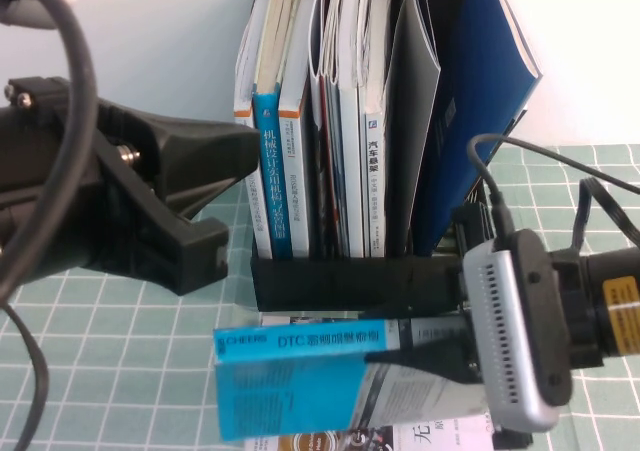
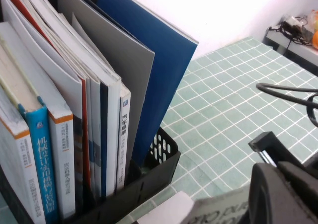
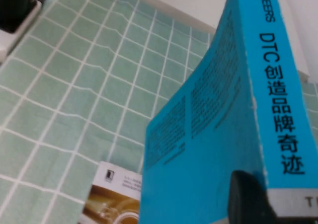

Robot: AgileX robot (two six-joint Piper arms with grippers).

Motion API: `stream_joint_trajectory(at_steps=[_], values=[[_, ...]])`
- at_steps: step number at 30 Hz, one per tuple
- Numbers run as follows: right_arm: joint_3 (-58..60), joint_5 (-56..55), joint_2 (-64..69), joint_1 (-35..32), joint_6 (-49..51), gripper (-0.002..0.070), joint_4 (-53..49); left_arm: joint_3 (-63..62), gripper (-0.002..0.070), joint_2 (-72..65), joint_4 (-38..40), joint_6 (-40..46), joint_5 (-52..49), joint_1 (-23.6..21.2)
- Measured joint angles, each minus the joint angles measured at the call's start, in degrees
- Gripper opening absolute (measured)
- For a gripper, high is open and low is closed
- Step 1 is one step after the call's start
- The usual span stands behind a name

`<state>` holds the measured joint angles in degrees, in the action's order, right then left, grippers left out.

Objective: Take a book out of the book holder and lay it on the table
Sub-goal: Place the picked book on the book

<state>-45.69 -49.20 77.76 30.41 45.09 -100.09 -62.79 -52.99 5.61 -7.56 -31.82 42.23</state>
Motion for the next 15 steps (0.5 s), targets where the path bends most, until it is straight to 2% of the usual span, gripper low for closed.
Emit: stream_joint_trajectory(at_steps=[5,8,12,15], values=[[0.00,10.47,1.17,0.43,-8.39,0.0201,2.25,0.00,-0.0003,0.00,0.00,-0.08,0.00,0.00],[0.00,15.62,2.90,0.43,-17.05,0.0201,8.96,0.00,-0.0003,0.00,0.00,-0.08,0.12,0.00],[-0.12,16.07,5.52,0.43,-25.91,0.0201,18.30,0.00,-0.0003,0.00,0.00,-0.08,0.65,0.00],[-0.12,15.06,7.69,0.43,-27.64,0.0200,20.04,0.00,-0.0003,0.00,0.00,-0.08,0.88,0.00]])
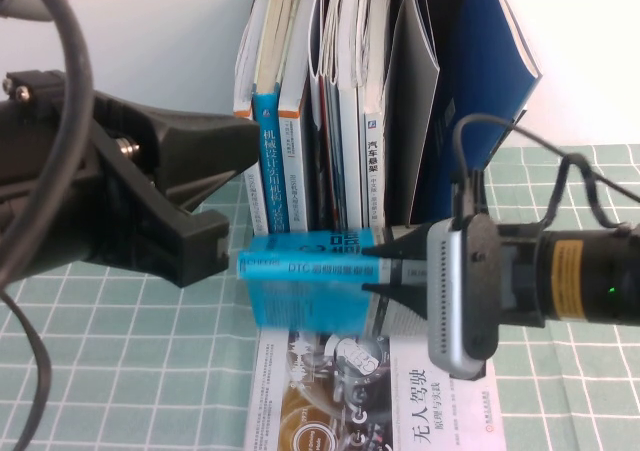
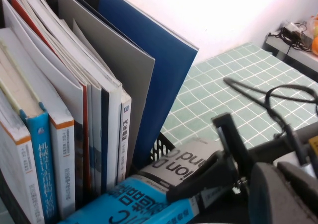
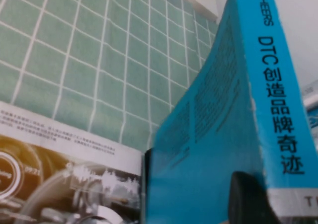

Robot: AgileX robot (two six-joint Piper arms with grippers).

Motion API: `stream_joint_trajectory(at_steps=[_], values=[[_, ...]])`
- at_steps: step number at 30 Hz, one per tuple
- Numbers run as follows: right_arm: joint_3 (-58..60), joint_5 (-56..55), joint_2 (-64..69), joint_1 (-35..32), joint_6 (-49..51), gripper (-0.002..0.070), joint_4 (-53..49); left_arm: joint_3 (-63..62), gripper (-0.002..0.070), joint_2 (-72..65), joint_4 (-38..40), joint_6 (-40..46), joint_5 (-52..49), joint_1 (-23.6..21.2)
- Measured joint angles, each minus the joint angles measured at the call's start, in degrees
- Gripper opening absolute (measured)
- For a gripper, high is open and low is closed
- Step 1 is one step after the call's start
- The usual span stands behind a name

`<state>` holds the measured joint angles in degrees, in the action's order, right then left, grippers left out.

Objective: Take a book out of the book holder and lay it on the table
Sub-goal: Place the picked book on the book

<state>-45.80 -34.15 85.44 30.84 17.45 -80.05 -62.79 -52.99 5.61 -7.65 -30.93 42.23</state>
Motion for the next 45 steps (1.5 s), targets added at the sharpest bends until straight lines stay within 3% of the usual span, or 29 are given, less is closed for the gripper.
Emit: stream_joint_trajectory(at_steps=[7,18,36,42,45], values=[[0.00,-0.83,3.84,0.00,0.42,0.0201,-1.51,0.00,-0.0003,0.00,0.00,0.00,0.00,0.00],[4.77,-6.75,4.06,0.00,10.94,0.0200,-10.42,0.00,-0.0003,0.00,0.00,0.00,-0.35,0.00],[7.04,-7.21,8.43,0.00,11.15,0.0201,-5.98,0.00,-0.0003,0.00,0.13,-0.05,0.39,0.00],[7.04,-7.60,9.75,0.00,13.16,0.0344,-5.05,0.00,-0.0003,0.00,0.66,-0.05,0.39,0.00],[7.04,-11.74,9.75,0.00,18.11,0.0374,-4.65,0.00,-0.0003,0.00,1.01,-0.05,0.39,0.00]])
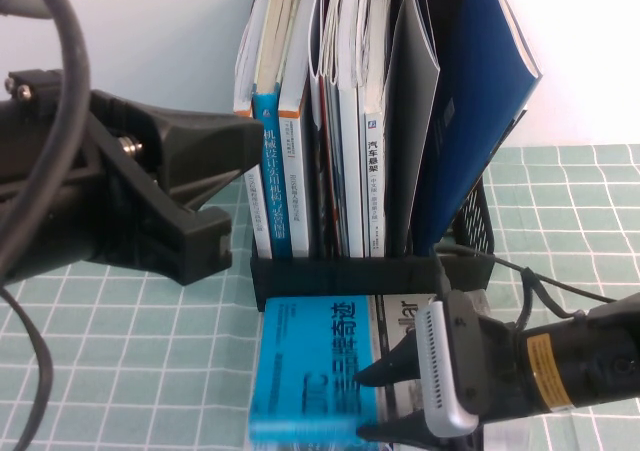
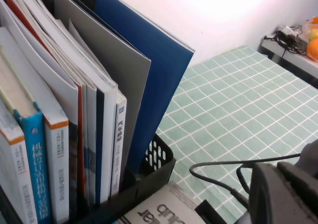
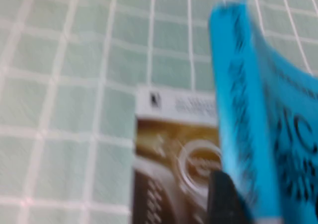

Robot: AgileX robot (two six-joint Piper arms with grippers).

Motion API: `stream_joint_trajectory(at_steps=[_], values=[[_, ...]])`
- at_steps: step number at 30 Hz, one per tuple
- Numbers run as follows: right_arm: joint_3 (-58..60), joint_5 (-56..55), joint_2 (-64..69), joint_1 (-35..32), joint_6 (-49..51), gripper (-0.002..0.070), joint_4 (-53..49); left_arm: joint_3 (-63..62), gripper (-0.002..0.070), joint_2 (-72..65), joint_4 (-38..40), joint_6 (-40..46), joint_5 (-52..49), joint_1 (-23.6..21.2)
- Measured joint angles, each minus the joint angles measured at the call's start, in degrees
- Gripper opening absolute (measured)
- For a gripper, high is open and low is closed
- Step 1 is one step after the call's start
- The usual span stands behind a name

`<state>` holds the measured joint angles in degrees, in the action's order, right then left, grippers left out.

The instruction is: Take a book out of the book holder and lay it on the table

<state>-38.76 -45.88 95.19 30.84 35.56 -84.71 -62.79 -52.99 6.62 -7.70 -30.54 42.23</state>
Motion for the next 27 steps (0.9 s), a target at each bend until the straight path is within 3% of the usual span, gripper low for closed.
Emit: stream_joint_trajectory(at_steps=[9,13,16,18,24,27], values=[[-1.78,-13.63,0.00,0.00,2.77,0.0369,0.68,0.00,-0.0003,0.00,0.49,0.00,0.00,0.00],[-6.27,-9.39,-1.27,0.00,2.07,0.0245,0.68,0.00,-0.0003,0.00,0.73,0.39,0.00,0.00],[-11.35,0.46,-5.38,0.00,-0.87,0.0092,0.54,0.00,-0.0003,0.00,-2.45,1.70,0.08,0.00],[-14.49,9.40,-8.84,0.00,-3.26,0.0038,-0.23,0.00,-0.0003,0.00,-7.91,0.98,0.08,0.00],[-20.74,47.26,-18.64,0.00,-9.52,0.0004,0.85,0.00,-0.0003,0.00,-34.00,-19.83,-6.39,0.00],[-21.90,66.23,-22.44,0.00,-20.24,0.0001,14.91,0.00,-0.0003,0.00,-44.33,-29.96,-16.13,0.00]])
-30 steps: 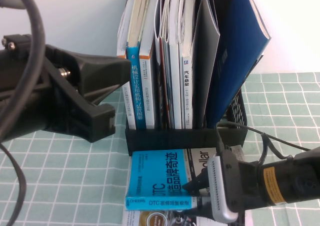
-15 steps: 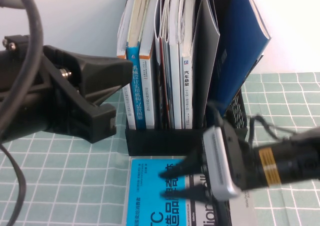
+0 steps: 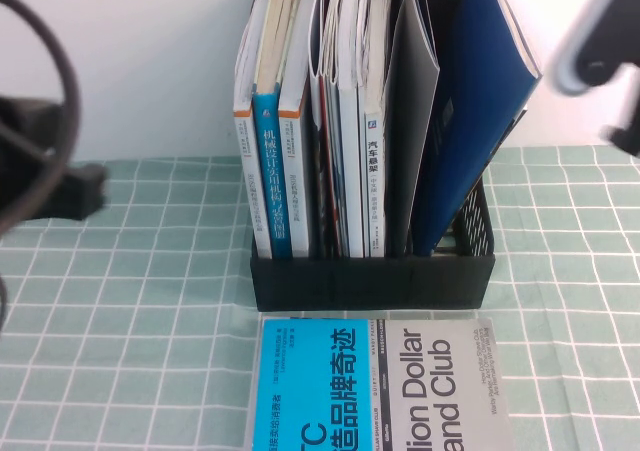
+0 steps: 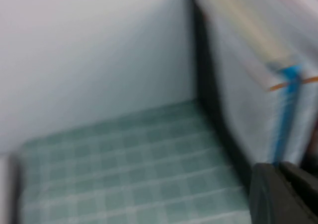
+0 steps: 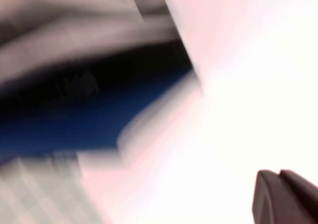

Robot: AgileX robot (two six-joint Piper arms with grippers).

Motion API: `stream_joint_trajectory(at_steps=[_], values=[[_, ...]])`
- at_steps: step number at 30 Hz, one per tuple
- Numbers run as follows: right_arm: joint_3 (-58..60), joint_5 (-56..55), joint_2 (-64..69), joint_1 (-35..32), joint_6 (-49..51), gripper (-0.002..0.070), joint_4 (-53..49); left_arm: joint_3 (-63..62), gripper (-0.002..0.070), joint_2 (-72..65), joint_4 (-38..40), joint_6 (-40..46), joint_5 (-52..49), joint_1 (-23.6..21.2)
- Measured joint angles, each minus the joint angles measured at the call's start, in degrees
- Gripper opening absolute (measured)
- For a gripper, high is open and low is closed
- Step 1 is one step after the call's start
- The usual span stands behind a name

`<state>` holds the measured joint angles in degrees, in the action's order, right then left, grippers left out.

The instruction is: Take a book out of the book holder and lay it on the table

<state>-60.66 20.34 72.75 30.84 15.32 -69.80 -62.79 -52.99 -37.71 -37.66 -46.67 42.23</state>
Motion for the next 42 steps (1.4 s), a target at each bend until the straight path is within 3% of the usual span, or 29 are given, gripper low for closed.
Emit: stream_joint_trajectory(at_steps=[2,5,8,12,18,21,29,37,42], values=[[-0.33,12.06,-2.53,-0.11,-12.48,0.0000,14.36,0.00,-0.0003,0.00,-3.56,-3.44,-6.53,0.00],[0.23,24.25,-6.41,-0.11,-26.54,-0.0001,34.23,0.29,-0.0003,1.12,-1.34,-1.13,-11.37,0.00],[2.92,26.34,-12.43,-0.11,-31.28,-0.0001,49.07,3.02,-0.0003,4.00,6.29,3.37,-7.51,0.00],[9.58,21.61,-23.58,-0.11,-32.93,-0.0002,61.13,10.86,-0.0003,9.41,13.70,6.21,5.66,0.00],[23.41,15.30,-39.05,-0.11,-33.91,-0.0002,67.71,27.02,-0.0003,17.29,14.43,6.96,28.32,0.00],[31.47,13.42,-47.27,-0.11,-34.04,-0.0002,69.80,33.12,-0.0003,19.58,13.60,7.10,32.79,0.00],[43.64,11.24,-60.48,-0.11,-34.04,-0.0002,74.63,40.00,-0.0003,20.68,11.54,7.10,33.83,0.00],[46.89,12.20,-61.43,-0.11,-34.04,-0.0002,76.64,40.00,-0.0003,20.68,11.20,7.10,34.31,0.00],[46.95,12.23,-61.43,-0.11,-33.56,-0.0002,83.19,40.00,-0.0003,20.68,11.69,7.21,34.31,0.00]])
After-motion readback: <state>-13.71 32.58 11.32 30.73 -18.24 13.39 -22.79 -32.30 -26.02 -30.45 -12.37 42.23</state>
